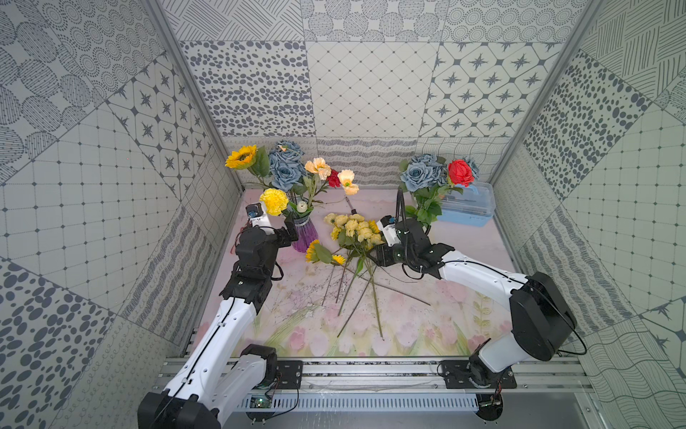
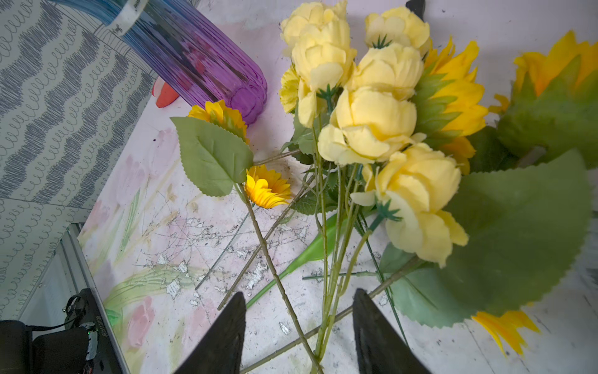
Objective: Pick out yellow flowers from the vase
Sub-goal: Place the flower at the center of the board, then pick up the flower from the vase.
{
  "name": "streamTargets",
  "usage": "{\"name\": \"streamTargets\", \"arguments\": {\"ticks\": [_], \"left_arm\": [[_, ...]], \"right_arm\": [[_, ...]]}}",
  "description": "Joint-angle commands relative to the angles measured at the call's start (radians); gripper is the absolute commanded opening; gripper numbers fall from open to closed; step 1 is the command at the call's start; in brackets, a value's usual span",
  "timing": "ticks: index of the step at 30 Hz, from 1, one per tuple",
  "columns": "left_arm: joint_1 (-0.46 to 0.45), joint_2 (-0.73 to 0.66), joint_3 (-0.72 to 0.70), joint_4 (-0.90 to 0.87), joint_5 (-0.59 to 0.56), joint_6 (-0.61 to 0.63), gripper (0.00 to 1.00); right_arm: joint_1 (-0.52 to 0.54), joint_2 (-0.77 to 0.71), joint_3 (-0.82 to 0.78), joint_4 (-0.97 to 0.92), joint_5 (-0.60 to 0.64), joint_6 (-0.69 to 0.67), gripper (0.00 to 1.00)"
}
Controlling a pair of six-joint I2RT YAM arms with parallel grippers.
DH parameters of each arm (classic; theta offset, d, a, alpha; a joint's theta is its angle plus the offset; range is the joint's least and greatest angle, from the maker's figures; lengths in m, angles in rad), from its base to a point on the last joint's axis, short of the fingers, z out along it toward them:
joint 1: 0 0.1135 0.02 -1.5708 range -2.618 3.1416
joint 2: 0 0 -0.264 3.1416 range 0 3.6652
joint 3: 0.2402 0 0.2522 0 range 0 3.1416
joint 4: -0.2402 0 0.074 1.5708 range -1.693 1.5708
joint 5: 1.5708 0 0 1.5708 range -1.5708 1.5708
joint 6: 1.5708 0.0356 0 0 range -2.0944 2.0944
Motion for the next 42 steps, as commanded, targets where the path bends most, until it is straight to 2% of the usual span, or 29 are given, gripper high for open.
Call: {"name": "streamTargets", "arguments": {"ticks": [1, 13, 20, 25, 31, 37, 42], "left_arm": [[0.007, 0.039, 0.006, 0.213, 0.149, 0.012, 0.98], [0.021, 0.119, 0.067, 0.229, 0.136, 0.083, 0.95], [0.03, 0.088, 0.072, 0.207, 0.15, 0.08, 0.8], [0.031, 0.025, 0.077, 0.15, 0.155, 0.098, 0.59], [0.031, -0.02, 0.12, 0.051, 0.17, 0.107, 0.57], [0.032, -0.054, 0.23, -0.103, 0.214, 0.114, 0.48], [0.032, -0.082, 0.353, -0.26, 0.226, 0.103, 0.47]], "right_arm": [[-0.005, -0.033, -0.018, 0.051, -0.012, 0.008, 0.55], [-0.005, -0.079, -0.067, 0.05, -0.014, 0.013, 0.56], [-0.005, -0.107, -0.082, 0.04, 0.002, 0.006, 0.56], [-0.006, -0.112, -0.083, 0.043, 0.006, 0.002, 0.55], [-0.006, -0.11, -0.077, 0.048, -0.001, 0.002, 0.55], [-0.006, -0.123, -0.066, 0.048, -0.01, -0.014, 0.55], [-0.005, -0.142, -0.051, 0.048, -0.047, -0.034, 0.54]]}}
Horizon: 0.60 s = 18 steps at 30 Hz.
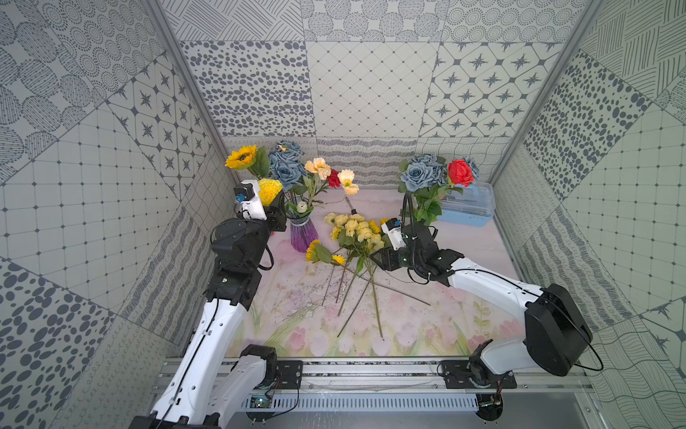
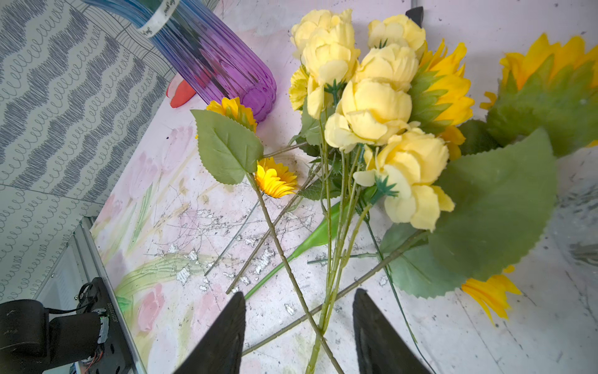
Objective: Pick out yellow flowers from the vase
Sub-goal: Pick up the flower from the vase.
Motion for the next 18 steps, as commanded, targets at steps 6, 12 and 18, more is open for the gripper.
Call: {"name": "streamTargets", "arguments": {"ticks": [6, 12, 18], "left_arm": [[0.007, 0.017, 0.433, -0.549, 0.167, -0.016, 0.48], [0.007, 0.048, 0.703, -0.826, 0.302, -0.006, 0.48], [0.008, 0.107, 0.903, -0.966, 0.51, -0.038, 0.49]], "right_arm": [[0.021, -0.079, 0.068, 0.069, -0.153, -0.113, 0.55], [0.064, -0.125, 0.136, 0.163, -0.257, -0.148, 0.57], [0.107, -0.118, 0.177, 0.298, -0.388, -0.126, 0.58]]}}
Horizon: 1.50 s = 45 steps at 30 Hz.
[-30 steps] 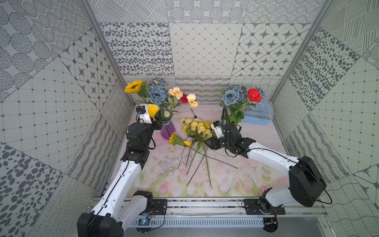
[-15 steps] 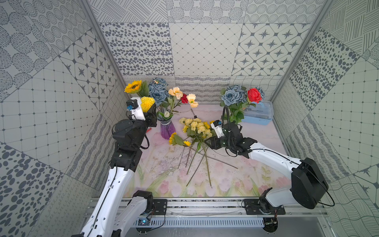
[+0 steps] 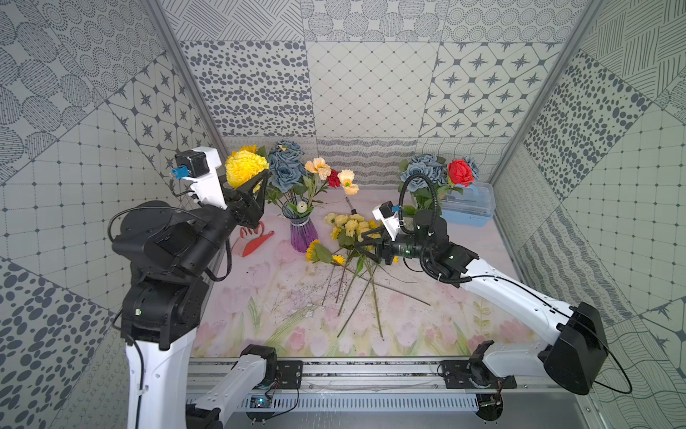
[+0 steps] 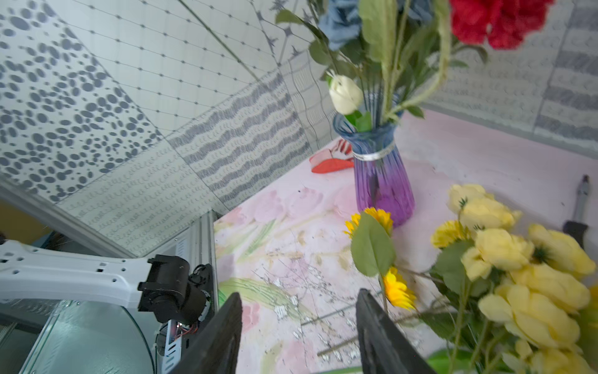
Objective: Pick out yellow flowers from the vase
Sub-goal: Pick up the flower from the vase.
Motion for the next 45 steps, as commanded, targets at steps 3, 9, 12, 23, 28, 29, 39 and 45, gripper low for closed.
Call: {"name": "streamTargets", "arguments": {"ticks": [3, 9, 12, 23, 28, 29, 39, 45], "left_arm": [[0.007, 0.052, 0.092, -0.216, 0.431, -0.129, 0.54], [0.007, 0.041, -0.078, -0.012, 0.589, -0.317, 0.51], [0.007, 0.003, -0.14, 0.045, 0.561, -0.332, 0.51], [0.006, -0.05, -0.323, 0.29, 0.561, -0.501, 0.49], [0.006, -0.063, -0.391, 0.403, 0.562, -0.575, 0.49], [0.005, -0.061, -0.395, 0.415, 0.559, -0.584, 0.49], [-0.001, -0.024, -0.417, 0.487, 0.559, -0.612, 0.49], [0.0, -0.021, -0.364, 0.32, 0.494, -0.487, 0.57]], "right_arm": [[0.064, -0.002, 0.061, 0.138, -0.064, -0.029, 0.6], [0.127, 0.036, 0.107, 0.223, -0.092, -0.027, 0.64], [0.15, 0.063, 0.129, 0.271, -0.124, 0.005, 0.65], [0.203, 0.187, 0.206, 0.28, -0.083, 0.004, 0.67], [0.205, 0.222, 0.23, 0.28, -0.092, -0.003, 0.67], [0.205, 0.23, 0.232, 0.286, -0.101, 0.0, 0.67], [0.212, 0.271, 0.247, 0.336, -0.158, 0.036, 0.48], [0.211, 0.232, 0.22, 0.255, -0.091, -0.012, 0.0]]}}
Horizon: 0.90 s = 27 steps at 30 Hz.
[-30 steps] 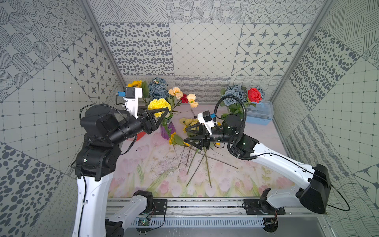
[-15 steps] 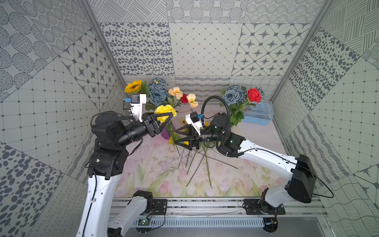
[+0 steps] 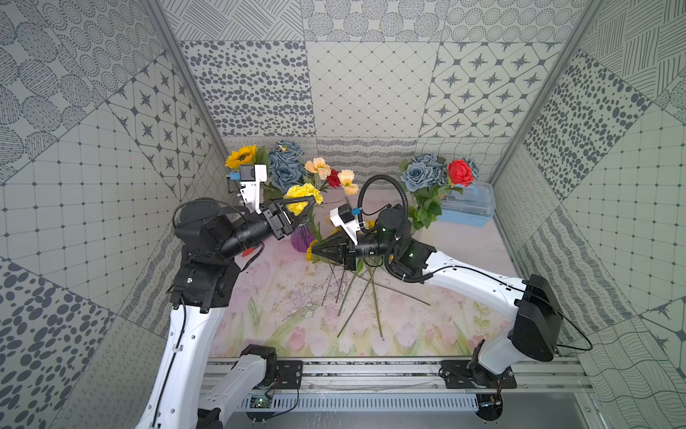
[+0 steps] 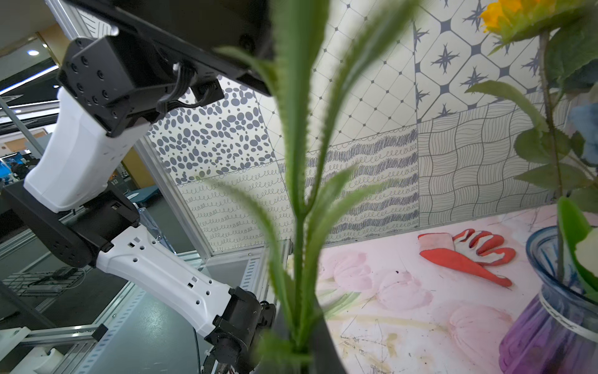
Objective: Pick out yellow flowers from the vase
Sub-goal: Pick up the flower from the vase.
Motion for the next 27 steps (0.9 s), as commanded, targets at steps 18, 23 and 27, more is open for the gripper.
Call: {"name": "streamTargets", "arguments": {"ticks": [18, 23, 27], "left_arm": [[0.084, 0.081, 0.12, -0.323, -0.598, 0.456, 0.98], [0.194, 0.155, 0.112, -0.257, -0.566, 0.451, 0.98], [0.283, 0.203, 0.093, -0.222, -0.542, 0.453, 0.98]], "right_arm": [[-0.183, -0.432, -0.224, -0.568, 0.513, -0.017, 0.0], [-0.214, -0.408, -0.285, -0.625, 0.575, 0.001, 0.0], [-0.235, -0.331, -0.292, -0.632, 0.605, 0.048, 0.0]]}}
